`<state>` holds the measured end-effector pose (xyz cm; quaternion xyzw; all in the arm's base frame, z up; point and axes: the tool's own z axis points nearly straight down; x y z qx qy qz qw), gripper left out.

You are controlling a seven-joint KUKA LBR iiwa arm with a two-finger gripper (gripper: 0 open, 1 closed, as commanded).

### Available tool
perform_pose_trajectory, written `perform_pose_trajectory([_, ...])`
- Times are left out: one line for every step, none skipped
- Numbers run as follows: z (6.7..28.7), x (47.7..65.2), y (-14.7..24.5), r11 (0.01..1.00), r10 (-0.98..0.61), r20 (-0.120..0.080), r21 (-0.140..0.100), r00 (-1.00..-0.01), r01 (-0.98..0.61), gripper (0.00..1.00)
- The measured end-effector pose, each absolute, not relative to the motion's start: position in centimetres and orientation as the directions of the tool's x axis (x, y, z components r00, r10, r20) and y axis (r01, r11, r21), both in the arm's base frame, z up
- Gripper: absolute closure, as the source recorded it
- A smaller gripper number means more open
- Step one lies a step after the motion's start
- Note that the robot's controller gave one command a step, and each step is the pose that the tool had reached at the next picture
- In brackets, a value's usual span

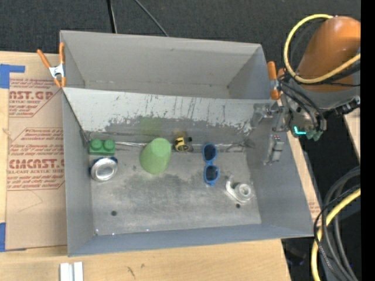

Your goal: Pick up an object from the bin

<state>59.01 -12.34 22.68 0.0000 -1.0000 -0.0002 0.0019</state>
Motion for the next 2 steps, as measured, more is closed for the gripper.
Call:
perform_pose_trajectory([12.3,55.7,-9.6,0.901,-0.433,0.003,0.003,-0.901,-0.433,0.00])
perform_pose_trajectory([6.7,54.6,-11.1,0.904,-0.428,0.004,0.004,-0.904,-0.428,0.00])
